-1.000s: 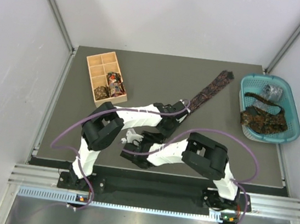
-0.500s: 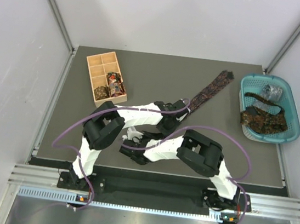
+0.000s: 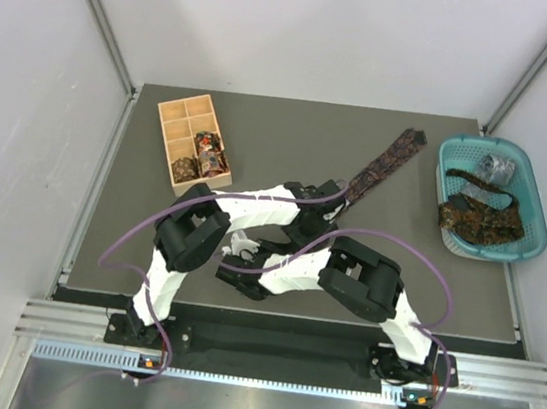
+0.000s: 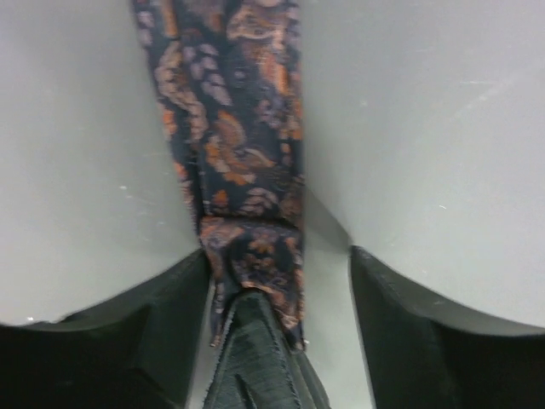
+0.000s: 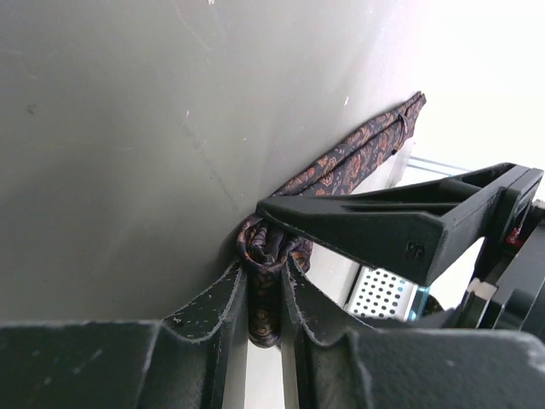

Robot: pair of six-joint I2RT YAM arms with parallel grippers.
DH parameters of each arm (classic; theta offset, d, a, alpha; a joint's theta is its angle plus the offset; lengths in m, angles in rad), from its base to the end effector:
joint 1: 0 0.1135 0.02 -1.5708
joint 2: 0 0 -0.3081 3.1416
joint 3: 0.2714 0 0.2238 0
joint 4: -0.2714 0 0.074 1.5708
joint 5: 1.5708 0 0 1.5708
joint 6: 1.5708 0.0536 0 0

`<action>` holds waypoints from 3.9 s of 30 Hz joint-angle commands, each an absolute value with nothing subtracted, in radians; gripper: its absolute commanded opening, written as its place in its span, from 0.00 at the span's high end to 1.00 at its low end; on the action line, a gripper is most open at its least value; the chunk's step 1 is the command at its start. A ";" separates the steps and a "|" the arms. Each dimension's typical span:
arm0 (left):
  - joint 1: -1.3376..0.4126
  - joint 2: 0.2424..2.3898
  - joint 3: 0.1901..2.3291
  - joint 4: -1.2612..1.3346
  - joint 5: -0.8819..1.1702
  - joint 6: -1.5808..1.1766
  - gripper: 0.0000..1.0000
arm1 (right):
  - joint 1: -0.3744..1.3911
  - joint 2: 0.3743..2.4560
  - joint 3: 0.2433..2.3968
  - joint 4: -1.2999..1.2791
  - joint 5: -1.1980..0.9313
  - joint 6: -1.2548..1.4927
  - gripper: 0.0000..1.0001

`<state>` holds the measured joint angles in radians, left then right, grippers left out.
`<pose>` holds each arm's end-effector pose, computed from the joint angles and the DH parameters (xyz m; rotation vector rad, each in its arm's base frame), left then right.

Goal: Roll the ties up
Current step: Roll the tie

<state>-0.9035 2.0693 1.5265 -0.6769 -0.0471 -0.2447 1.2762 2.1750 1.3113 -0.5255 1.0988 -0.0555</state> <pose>0.2661 -0.3337 0.2043 0.8990 2.6661 -0.2154 0.1614 0.3674 0.1454 -1.2556 1.7960 -0.9836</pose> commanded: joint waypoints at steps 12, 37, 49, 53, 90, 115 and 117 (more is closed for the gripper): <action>-0.588 1.737 1.352 -0.442 0.146 -0.405 0.08 | 1.272 2.091 1.364 -0.512 0.979 -0.071 1.00; -0.235 1.459 0.968 -0.199 0.219 -0.626 0.07 | 1.029 1.753 1.287 -0.419 0.203 -0.038 1.00; -0.245 1.382 0.865 -0.163 0.238 -0.603 0.08 | 0.793 1.816 1.285 -0.402 -0.388 0.037 1.00; -0.281 1.356 0.838 -0.153 0.216 -0.586 0.09 | 0.729 1.876 1.322 -0.422 -0.527 0.046 1.00; -0.736 1.453 0.769 0.094 -0.064 -0.268 0.08 | 0.506 2.125 1.476 -0.562 -0.885 -0.043 1.00; -0.795 1.385 0.623 0.242 -0.061 -0.198 0.06 | 0.594 2.109 1.428 -0.437 -0.966 0.138 1.00; -0.802 1.403 0.633 0.241 -0.064 -0.181 0.06 | 0.592 2.109 1.430 -0.437 -0.971 0.135 1.00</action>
<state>-0.7887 1.3800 0.6006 0.1715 -0.0578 -0.2264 0.5968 2.0949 1.3853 -0.4606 -0.9245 0.1356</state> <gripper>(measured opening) 0.938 0.162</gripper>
